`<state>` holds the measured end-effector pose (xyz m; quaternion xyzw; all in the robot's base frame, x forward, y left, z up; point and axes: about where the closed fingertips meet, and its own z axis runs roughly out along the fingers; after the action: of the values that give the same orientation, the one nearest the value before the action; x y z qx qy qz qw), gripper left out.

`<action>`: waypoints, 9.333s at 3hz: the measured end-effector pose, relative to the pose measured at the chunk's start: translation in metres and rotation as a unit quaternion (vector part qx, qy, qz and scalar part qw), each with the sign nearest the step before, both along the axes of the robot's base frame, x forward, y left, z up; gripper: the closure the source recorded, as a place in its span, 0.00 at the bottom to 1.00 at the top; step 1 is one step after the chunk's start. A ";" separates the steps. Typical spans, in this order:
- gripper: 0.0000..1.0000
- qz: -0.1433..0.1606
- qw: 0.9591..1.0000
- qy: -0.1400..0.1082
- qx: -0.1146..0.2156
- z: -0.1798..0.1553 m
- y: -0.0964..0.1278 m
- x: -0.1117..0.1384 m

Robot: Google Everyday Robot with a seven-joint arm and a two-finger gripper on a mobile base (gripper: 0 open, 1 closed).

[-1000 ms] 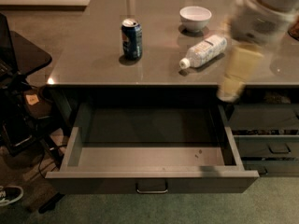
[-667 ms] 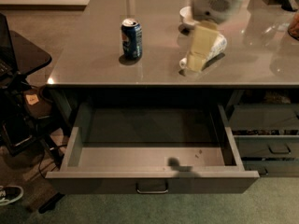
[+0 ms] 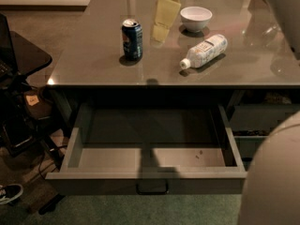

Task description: Place pepsi can into top drawer

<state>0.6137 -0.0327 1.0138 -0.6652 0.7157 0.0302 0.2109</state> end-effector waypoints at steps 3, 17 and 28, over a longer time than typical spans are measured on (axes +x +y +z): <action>0.00 -0.155 0.934 0.031 0.321 -0.061 -0.063 0.084; 0.89 -0.136 0.888 -0.027 0.438 -0.103 0.074 0.137; 1.00 -0.318 0.865 -0.115 0.370 -0.203 -0.136 -0.171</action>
Offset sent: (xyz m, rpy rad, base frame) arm 0.1338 -0.1085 -0.0431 0.9232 -0.0387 -0.4334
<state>0.4427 -0.1689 0.8107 -0.2733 0.7955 0.1473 0.5203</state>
